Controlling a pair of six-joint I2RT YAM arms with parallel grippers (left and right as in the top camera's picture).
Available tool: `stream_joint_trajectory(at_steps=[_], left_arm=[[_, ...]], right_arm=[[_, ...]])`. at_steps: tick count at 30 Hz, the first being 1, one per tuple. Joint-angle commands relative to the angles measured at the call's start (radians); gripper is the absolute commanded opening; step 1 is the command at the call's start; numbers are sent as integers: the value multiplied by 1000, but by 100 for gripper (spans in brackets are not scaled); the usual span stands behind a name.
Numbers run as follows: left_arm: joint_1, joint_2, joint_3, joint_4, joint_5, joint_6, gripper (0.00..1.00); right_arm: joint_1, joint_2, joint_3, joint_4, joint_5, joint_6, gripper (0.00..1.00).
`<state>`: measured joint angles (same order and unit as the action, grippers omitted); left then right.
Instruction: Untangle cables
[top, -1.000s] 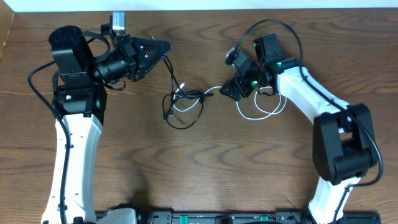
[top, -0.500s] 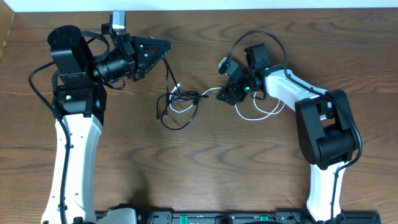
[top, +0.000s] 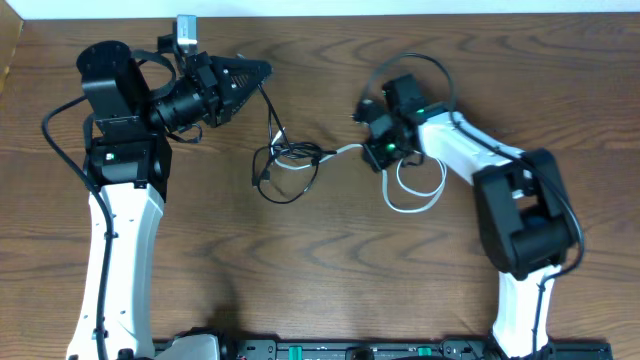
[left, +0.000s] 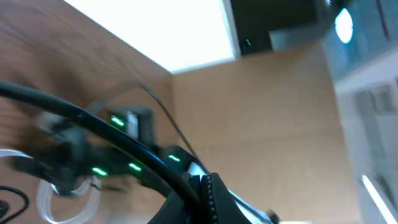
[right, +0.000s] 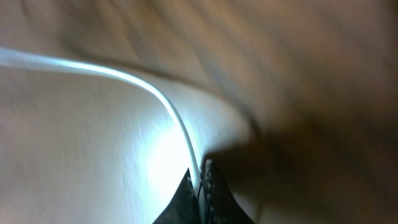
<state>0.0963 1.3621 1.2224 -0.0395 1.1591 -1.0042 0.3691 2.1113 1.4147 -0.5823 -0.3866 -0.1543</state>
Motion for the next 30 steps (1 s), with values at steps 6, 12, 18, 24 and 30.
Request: stream_joint_trajectory(at_steps=[6,12,18,24,30], left_arm=[[3,-10,25,-167,-558,140,8],[3,-10,25,-294,-868,158,7],[3,-9,25,-401,-972,169,7],[-50,3,25,-506,-958,346,7],[-136,3,25,-575,-959,580,9]], right_arm=[[-29,-175,-9,-520,40,-10,1],[26,-176,-9,-744,29,-103,1],[87,-190,-9,-840,-60,-210,1],[68,-324,2,-841,-101,-209,1],[-35,-522,23,-713,-113,-82,1]])
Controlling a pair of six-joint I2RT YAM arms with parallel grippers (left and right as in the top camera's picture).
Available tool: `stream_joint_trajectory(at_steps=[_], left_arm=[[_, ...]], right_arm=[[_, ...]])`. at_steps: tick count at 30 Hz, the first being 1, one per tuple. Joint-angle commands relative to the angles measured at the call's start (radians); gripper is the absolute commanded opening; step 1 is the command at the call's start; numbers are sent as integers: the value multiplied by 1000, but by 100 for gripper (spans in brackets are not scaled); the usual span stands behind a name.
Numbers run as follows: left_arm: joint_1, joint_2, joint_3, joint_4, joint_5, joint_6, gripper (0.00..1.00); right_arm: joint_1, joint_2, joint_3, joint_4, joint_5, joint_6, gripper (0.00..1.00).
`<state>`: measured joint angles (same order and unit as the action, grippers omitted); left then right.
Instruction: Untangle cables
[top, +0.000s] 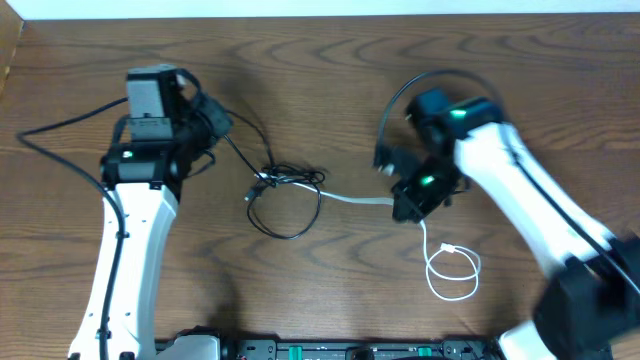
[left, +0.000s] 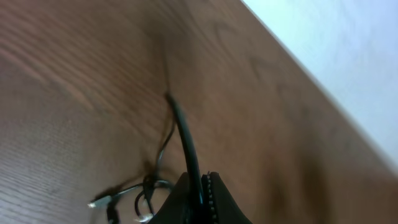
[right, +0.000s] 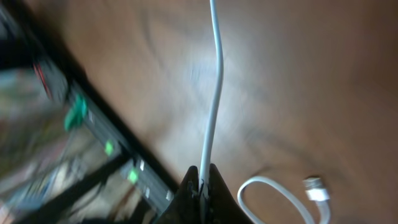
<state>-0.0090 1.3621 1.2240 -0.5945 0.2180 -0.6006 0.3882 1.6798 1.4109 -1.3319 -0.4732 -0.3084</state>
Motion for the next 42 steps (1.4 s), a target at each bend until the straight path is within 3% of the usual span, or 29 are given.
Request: stream_joint_trajectory(at_steps=[1,4,9,17,24,30,35,42], left_arm=[[-40,3,24,-34,-18,212,15],[-51,3,24,-82,-18,299,32],[-54,3,24,-170,-17,377,45],[-119,9,24,-289,-18,425,47],[-153,10,24,-257,-22,424,50],[-154,10,24,-263,-8,420,52],[-154,10,24,-277,10,420,52],[-154,10,24,-276,9,420,52]], right_arm=[[-76,-115,27,63,-26,100,1],[-134,-153,27,112,-26,164,1],[-187,-150,25,106,-10,205,1],[-184,-148,21,67,557,569,1],[-142,-119,-25,171,309,315,1],[-130,-6,-71,219,425,441,1],[-155,61,-61,225,730,636,1],[-255,3,176,224,834,704,1]])
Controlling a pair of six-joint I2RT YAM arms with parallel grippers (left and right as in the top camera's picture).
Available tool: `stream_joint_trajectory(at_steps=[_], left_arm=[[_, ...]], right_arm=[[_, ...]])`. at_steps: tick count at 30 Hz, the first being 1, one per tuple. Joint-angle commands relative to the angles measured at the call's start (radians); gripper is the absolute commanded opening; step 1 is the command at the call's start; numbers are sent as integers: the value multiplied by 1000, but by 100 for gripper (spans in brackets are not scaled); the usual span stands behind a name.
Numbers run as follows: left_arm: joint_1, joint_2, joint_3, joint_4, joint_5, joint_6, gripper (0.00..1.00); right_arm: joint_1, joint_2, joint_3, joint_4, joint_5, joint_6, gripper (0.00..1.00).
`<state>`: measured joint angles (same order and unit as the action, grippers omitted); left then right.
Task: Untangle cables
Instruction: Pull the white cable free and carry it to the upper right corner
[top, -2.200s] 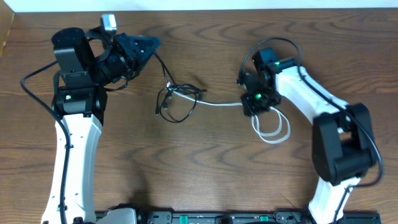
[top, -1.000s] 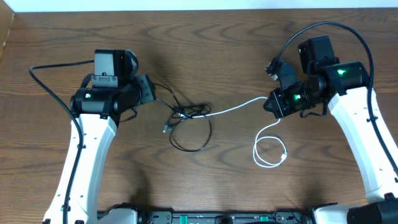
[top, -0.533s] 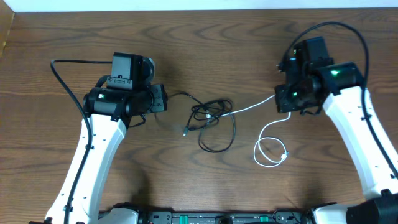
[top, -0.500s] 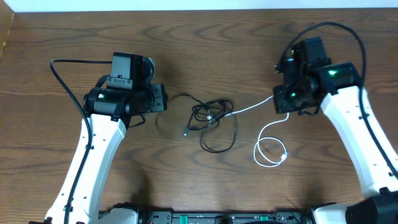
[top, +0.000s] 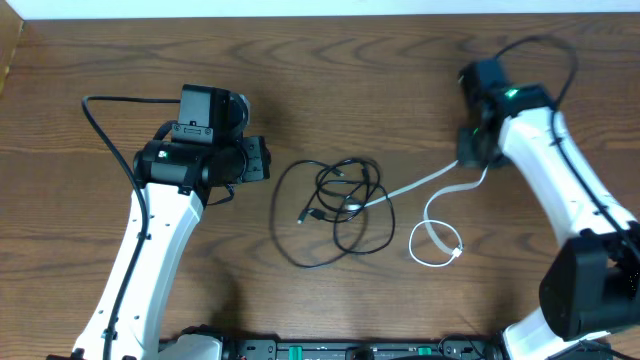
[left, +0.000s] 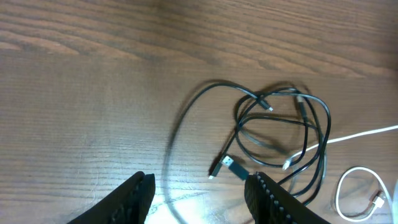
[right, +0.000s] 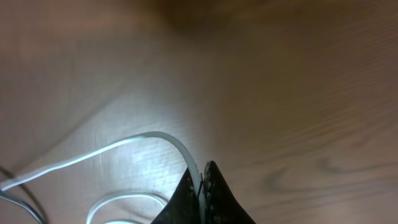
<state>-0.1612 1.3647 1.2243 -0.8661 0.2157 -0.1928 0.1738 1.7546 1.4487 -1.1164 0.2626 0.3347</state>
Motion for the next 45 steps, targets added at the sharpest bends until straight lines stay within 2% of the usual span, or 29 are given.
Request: stream_joint_trajectory(at_steps=[1,3,5,8,10,12,16,26,31,39,45], left_arm=[[-2,8,23,-5,11,13,52],[-2,8,23,-5,11,13,52],[-2,8,23,-5,11,13,52],[-2,8,23,-4,11,13,52],[-2,8,23,-4,11,13,52],[-2,8,23,-5,11,13,52],[-2,8,23,-3,11,13,52],[-2,8,23,1,11,13,52],[-2,8,23,0,11,13,52],[-2,8,23,32,11,12,52],[-2,8,23,83,11,12,52]], right_arm=[[-53,-84,198,13,98,55,1],[-66,-103,296,38,77,2,1],[-68,-125,389,97,-29,-146,1],[-59,-153,491,154,-376,-415,1],[-46,-164,525,157,-533,-499,1],[-41,-167,534,169,-495,-474,1],[-61,-154,533,256,-300,-395,1],[-153,-63,533,509,44,-392,1],[-226,26,533,570,42,-448,1],[-425,151,547,707,-150,-454,1],[-498,212,719,751,-144,-484,1]])
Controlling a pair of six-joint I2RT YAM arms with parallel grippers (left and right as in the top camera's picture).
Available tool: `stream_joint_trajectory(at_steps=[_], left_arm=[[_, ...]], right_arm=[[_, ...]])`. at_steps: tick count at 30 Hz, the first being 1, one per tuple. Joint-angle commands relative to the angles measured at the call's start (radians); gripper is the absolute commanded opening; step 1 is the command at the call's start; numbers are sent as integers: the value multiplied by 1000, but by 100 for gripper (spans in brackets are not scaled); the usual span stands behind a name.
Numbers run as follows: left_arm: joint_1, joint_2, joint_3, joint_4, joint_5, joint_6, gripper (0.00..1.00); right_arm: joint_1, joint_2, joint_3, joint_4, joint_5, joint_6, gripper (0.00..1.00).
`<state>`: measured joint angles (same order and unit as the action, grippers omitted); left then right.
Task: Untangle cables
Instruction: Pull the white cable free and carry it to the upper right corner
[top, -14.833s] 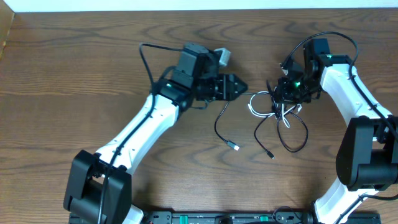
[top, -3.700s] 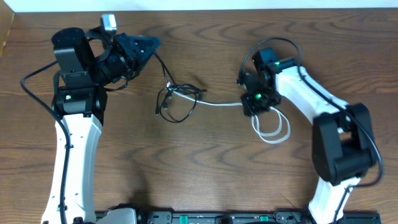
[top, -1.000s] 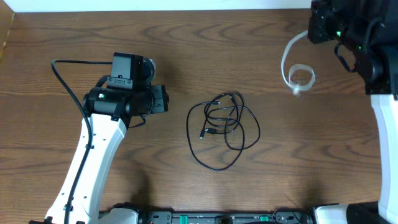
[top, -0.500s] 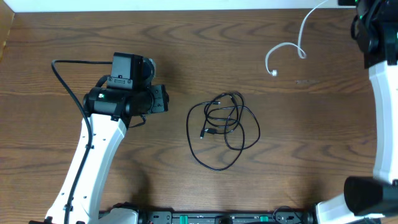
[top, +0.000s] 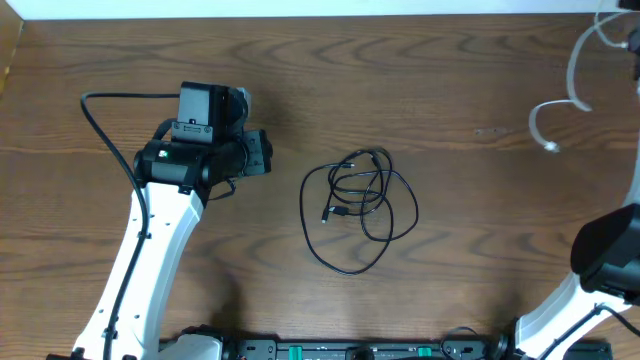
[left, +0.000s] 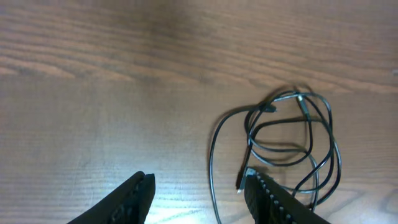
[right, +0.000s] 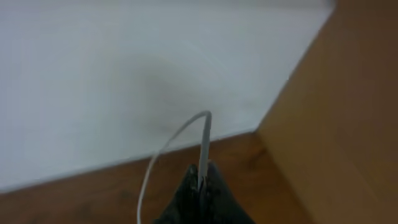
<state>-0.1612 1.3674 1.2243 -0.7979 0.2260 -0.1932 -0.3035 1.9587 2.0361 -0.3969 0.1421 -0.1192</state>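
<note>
A black cable (top: 358, 205) lies alone in loose loops at the table's middle, also in the left wrist view as the black cable (left: 292, 143). My left gripper (left: 198, 196) stands open over bare wood to its left, holding nothing. The white cable (top: 562, 100) hangs in the air at the far right edge, fully apart from the black one. My right gripper (right: 201, 183) is shut on the white cable (right: 203, 140), pointing toward the wall and table corner; in the overhead view the gripper itself is cut off by the frame's right edge.
The wooden table (top: 450, 300) spreads around the black coil. A white wall (right: 124, 74) and a tan side panel (right: 348, 106) stand behind the right arm. The left arm's body (top: 190, 150) is at the left.
My right gripper moved up and right with the white cable, which now hangs free of the black loops. The black cable stays in a coil at mid-table. The left gripper stays open.
Both grippers were shut, left on the black cable and right on the white one, with the tangle between them. Then the arms stood farther apart. Later the left gripper was open with the black cable on the table. Now the white cable is free.
</note>
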Motion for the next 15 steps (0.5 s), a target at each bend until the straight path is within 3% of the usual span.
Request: stream_joint_trajectory(at_steps=[1,15], left_arm=[[-2,6,23,19,1,12,52],[-2,6,23,25,1,13,52]], right_arm=[[-31,19,164,42,-21,-30,1],[-97,314,207,237,65,-31,1]])
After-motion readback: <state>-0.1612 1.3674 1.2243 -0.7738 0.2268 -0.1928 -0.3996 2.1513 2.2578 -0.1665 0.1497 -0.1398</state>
